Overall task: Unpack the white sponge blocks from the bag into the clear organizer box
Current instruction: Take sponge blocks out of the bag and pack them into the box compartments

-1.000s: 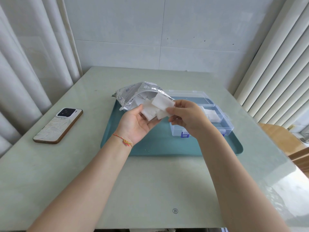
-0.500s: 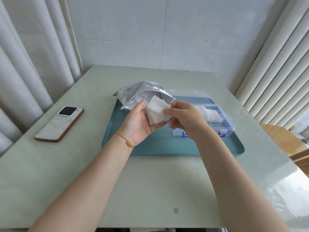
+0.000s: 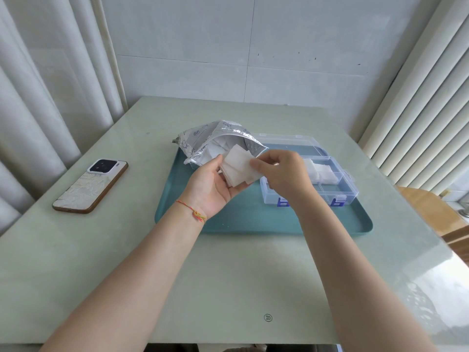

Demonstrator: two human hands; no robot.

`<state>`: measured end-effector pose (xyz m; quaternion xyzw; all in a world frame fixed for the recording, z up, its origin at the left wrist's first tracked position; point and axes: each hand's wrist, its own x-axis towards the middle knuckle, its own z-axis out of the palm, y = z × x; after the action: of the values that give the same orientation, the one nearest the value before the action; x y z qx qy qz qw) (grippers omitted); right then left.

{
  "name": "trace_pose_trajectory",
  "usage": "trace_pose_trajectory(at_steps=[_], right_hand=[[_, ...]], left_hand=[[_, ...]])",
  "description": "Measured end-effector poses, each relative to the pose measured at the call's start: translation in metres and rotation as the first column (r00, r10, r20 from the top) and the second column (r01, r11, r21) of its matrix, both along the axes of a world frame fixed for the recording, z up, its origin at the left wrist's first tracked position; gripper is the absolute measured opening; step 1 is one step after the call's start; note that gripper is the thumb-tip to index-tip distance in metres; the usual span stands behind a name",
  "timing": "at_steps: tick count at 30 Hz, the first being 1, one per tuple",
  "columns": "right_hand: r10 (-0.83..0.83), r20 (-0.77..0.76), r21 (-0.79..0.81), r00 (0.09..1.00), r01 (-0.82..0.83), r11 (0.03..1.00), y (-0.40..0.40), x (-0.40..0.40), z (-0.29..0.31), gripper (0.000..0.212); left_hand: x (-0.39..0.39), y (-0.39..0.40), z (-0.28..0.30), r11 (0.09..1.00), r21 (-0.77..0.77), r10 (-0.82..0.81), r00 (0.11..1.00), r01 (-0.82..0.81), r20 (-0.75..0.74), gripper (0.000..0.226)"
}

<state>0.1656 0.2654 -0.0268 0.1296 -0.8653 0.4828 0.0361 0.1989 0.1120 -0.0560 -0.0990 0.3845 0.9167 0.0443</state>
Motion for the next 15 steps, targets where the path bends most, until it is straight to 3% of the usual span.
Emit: trace_pose_trajectory(at_steps=[2,4,7,11,15], right_hand=[[-0.054,0.014,-0.039,0.998,0.054,0.998,0.003,0.001,0.004,0.012],[-0.078,0.089,-0.203,0.993,0.095,0.975,0.007,0.004,0.009,0.010],[0.020,0.183,-0.363,0.983,0.049,0.931,0.008,0.009,0.013,0.012],[0.101,0.192,-0.270,0.976,-0.046,0.962,-0.002,0.010,0.007,0.013],[0.018,0.088,-0.083,0.996,-0.011,0.996,-0.004,0.004,0.000,0.007]], left_hand=[[0.000,-0.001,0.001,1.000,0.004,0.026,1.000,-0.026,0.010,0.034],[0.001,-0.001,0.003,0.999,-0.002,0.032,0.999,-0.032,0.012,0.032],[0.003,0.000,0.004,1.000,-0.005,0.018,1.000,-0.018,0.018,0.041],[0.004,0.002,0.003,0.999,-0.029,-0.044,0.999,0.044,0.015,0.057],[0.006,0.003,0.005,0.995,-0.050,-0.091,0.996,0.091,-0.008,0.058]])
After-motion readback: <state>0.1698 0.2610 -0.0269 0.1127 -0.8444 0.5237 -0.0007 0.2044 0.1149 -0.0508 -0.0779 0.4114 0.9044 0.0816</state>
